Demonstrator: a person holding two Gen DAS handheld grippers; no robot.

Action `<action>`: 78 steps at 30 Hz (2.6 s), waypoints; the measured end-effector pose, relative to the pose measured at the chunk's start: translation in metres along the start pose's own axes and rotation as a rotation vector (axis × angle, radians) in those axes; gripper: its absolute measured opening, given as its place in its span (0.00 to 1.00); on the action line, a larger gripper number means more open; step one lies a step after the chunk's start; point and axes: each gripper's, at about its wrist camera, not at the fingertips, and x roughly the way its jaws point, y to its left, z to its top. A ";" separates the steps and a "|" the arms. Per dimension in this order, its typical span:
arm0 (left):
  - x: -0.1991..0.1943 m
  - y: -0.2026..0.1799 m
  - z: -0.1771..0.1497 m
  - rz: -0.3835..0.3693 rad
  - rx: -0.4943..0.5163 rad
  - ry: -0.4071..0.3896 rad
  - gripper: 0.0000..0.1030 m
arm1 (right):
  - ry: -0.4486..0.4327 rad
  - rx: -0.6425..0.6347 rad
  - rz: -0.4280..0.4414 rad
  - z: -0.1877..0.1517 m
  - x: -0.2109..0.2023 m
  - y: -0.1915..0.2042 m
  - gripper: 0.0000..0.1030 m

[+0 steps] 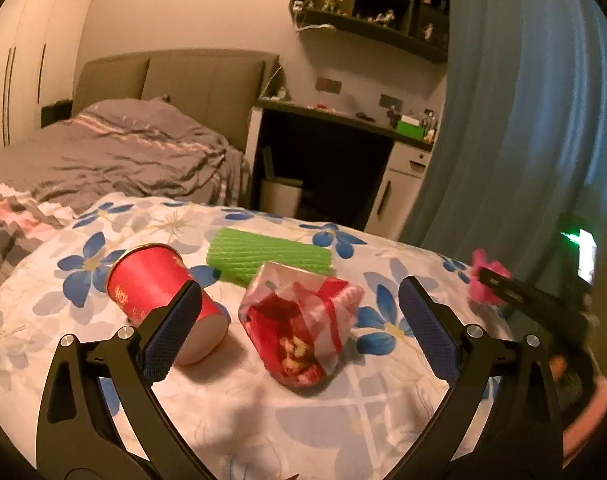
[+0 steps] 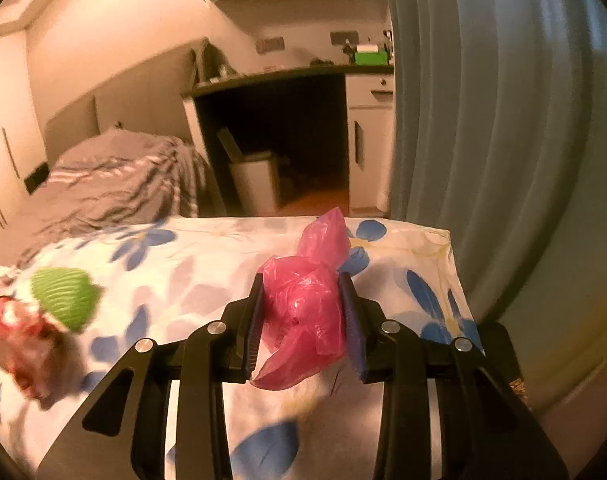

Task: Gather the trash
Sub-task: 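Grasp the pink plastic bag with the right tool while the left tool grasps the red-white wrapper, then carry the pink bag and red-white wrapper in both tools over the brown bin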

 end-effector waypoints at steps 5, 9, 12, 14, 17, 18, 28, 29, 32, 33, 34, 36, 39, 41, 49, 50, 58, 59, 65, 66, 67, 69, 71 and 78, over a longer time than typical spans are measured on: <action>0.020 0.003 0.003 -0.012 0.012 0.059 0.86 | -0.053 -0.014 0.047 -0.017 -0.042 0.006 0.36; 0.028 0.004 0.003 -0.025 0.013 0.095 0.75 | -0.090 -0.026 0.079 -0.027 -0.069 0.009 0.36; 0.034 0.003 0.002 -0.032 0.024 0.121 0.65 | -0.103 -0.044 0.097 -0.035 -0.083 0.011 0.36; 0.037 0.003 0.001 -0.045 0.020 0.139 0.56 | -0.110 -0.058 0.106 -0.040 -0.092 0.013 0.36; 0.036 0.003 -0.001 -0.072 0.021 0.153 0.52 | -0.116 -0.064 0.116 -0.045 -0.101 0.014 0.36; 0.035 0.001 -0.002 -0.082 0.029 0.156 0.51 | -0.116 -0.063 0.116 -0.046 -0.102 0.014 0.36; 0.015 -0.016 -0.015 -0.132 0.095 0.152 0.19 | -0.135 -0.055 0.128 -0.055 -0.120 0.014 0.36; 0.012 -0.018 -0.017 -0.134 0.097 0.148 0.17 | -0.135 -0.054 0.128 -0.057 -0.123 0.013 0.36; 0.006 -0.020 -0.022 -0.136 0.102 0.142 0.12 | -0.140 -0.048 0.132 -0.061 -0.130 0.011 0.36; 0.002 -0.022 -0.023 -0.136 0.105 0.137 0.11 | -0.142 -0.046 0.132 -0.062 -0.133 0.011 0.36; -0.001 -0.023 -0.024 -0.137 0.105 0.132 0.10 | -0.147 -0.043 0.134 -0.063 -0.136 0.011 0.36; -0.009 -0.025 -0.026 -0.146 0.096 0.123 0.08 | -0.155 -0.042 0.135 -0.065 -0.142 0.009 0.36; -0.023 -0.032 -0.032 -0.155 0.106 0.108 0.08 | -0.166 -0.034 0.134 -0.066 -0.150 0.005 0.36; -0.033 -0.040 -0.035 -0.165 0.124 0.093 0.08 | -0.176 -0.029 0.127 -0.069 -0.157 0.003 0.36; -0.066 -0.077 -0.040 -0.223 0.179 0.049 0.08 | -0.210 -0.005 0.108 -0.077 -0.180 -0.004 0.36; -0.068 -0.080 -0.040 -0.228 0.183 0.045 0.08 | -0.216 0.000 0.106 -0.077 -0.183 -0.006 0.36; -0.091 -0.109 -0.043 -0.285 0.225 0.015 0.08 | -0.262 0.022 0.067 -0.085 -0.209 -0.023 0.36; -0.094 -0.113 -0.043 -0.292 0.231 0.012 0.08 | -0.267 0.026 0.060 -0.085 -0.212 -0.026 0.36; -0.104 -0.137 -0.045 -0.332 0.269 -0.002 0.08 | -0.296 0.054 0.024 -0.093 -0.229 -0.041 0.36; -0.106 -0.142 -0.046 -0.340 0.276 -0.004 0.08 | -0.300 0.058 0.018 -0.094 -0.231 -0.044 0.36; -0.107 -0.145 -0.046 -0.345 0.279 -0.005 0.08 | -0.305 0.062 0.013 -0.097 -0.235 -0.048 0.36; -0.109 -0.153 -0.047 -0.358 0.290 -0.008 0.08 | -0.313 0.069 0.002 -0.098 -0.239 -0.053 0.36; -0.110 -0.161 -0.048 -0.372 0.303 -0.009 0.08 | -0.320 0.075 -0.009 -0.101 -0.243 -0.058 0.36; -0.111 -0.189 -0.054 -0.411 0.344 -0.006 0.08 | -0.331 0.099 -0.047 -0.109 -0.253 -0.076 0.36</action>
